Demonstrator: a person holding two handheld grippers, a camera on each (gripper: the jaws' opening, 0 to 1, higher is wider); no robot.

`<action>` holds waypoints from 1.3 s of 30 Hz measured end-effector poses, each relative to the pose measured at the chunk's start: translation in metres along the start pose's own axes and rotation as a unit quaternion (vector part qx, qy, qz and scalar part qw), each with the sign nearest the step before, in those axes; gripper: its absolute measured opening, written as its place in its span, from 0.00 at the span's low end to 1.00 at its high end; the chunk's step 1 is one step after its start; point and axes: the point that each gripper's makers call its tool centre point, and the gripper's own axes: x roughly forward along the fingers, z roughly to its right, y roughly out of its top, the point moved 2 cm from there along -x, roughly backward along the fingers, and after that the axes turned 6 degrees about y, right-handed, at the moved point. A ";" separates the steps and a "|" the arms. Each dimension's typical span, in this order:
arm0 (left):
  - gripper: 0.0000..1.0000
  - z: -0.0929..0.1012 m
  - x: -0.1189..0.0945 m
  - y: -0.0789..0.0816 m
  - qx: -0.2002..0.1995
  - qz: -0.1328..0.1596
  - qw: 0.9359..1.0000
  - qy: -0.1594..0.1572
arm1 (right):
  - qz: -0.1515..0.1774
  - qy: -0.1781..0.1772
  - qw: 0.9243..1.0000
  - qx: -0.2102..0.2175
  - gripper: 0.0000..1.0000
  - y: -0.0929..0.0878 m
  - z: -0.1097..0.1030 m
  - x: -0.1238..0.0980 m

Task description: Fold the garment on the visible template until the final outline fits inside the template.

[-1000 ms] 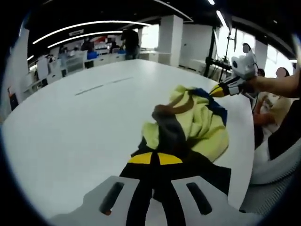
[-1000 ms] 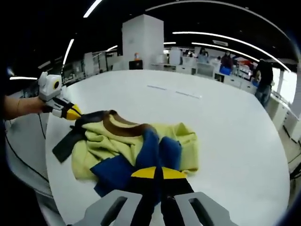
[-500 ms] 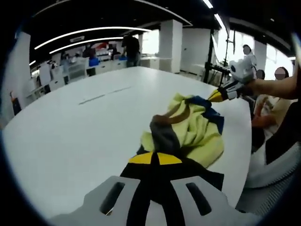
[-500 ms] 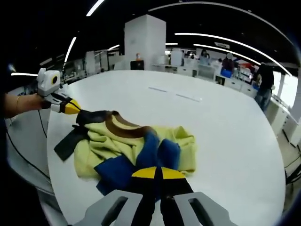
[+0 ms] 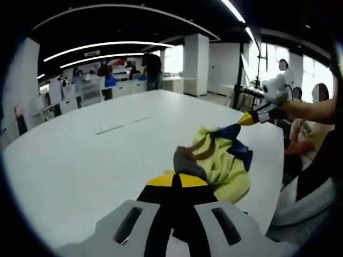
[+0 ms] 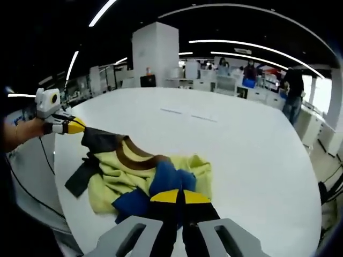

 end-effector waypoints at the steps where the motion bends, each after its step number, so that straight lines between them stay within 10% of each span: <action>1: 0.00 -0.001 -0.001 0.003 0.001 0.004 1.000 0.002 | 0.002 -0.001 1.000 0.001 0.00 0.003 0.000 -0.001; 22: 0.00 -0.053 0.004 0.078 -0.040 0.106 0.991 0.073 | 0.045 -0.030 0.998 -0.016 0.00 0.074 0.034 0.003; 39: 0.00 -0.109 0.061 0.096 -0.075 0.116 0.981 0.135 | 0.079 -0.080 0.994 0.002 0.00 0.119 0.077 0.040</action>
